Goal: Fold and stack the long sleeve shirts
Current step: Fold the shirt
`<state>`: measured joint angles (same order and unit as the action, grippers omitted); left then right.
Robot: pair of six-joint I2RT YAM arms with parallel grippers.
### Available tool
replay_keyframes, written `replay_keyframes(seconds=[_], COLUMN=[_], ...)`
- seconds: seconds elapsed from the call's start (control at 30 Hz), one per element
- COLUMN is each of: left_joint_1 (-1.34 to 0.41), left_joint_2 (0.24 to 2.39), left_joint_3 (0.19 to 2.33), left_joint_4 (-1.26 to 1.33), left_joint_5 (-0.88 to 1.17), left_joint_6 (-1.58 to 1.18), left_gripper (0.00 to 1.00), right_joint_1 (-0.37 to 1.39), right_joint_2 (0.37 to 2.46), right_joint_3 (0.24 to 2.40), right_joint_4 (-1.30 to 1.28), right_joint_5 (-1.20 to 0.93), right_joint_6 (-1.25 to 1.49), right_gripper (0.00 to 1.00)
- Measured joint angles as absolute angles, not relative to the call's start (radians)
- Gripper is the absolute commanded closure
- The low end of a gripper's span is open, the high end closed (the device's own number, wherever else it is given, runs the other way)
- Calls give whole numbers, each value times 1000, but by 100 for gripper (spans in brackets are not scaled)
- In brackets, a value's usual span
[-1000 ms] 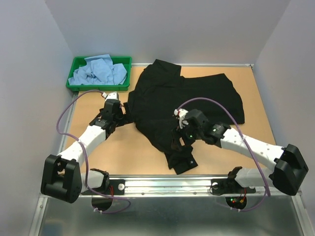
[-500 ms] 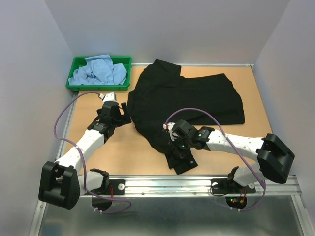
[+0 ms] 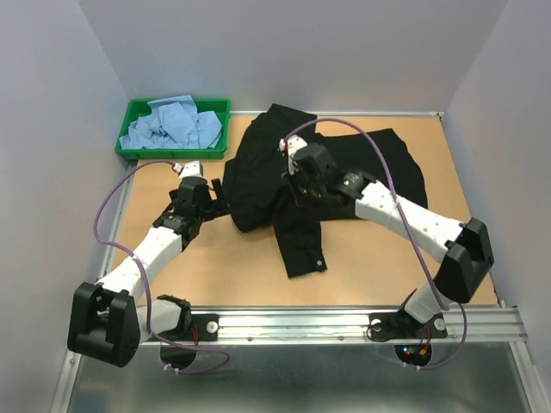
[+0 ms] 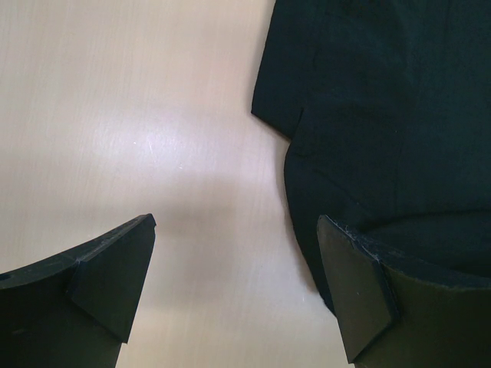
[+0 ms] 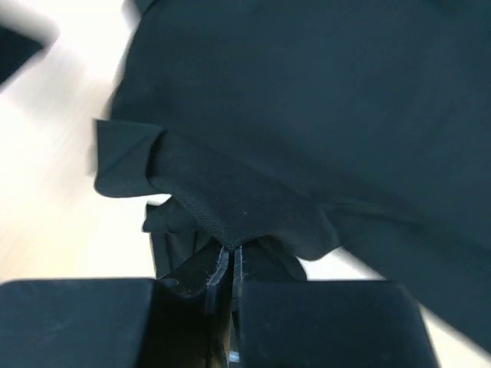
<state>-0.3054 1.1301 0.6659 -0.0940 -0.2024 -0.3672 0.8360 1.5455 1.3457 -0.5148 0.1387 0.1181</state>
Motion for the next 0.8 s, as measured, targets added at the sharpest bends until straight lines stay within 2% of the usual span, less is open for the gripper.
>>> replay_keyframes(seconds=[0.23, 0.57, 0.7, 0.8], left_joint_1=[-305, -305, -305, -305], left_joint_2=[1130, 1133, 1155, 1171], left_joint_3=[661, 661, 661, 661], left_joint_4=[-94, -94, -94, -94], left_joint_5=[-196, -162, -136, -115], left_joint_6=[-368, -368, -374, -382], left_gripper=[1, 2, 2, 2], right_joint_1=[668, 522, 495, 484], right_joint_2=[1734, 1923, 1959, 1972], right_joint_3=[1560, 1750, 1759, 1759], right_joint_4=[-516, -521, -521, -525], right_joint_5=[179, 75, 44, 6], right_joint_6=[83, 145, 179, 190], right_gripper=[99, 86, 88, 96])
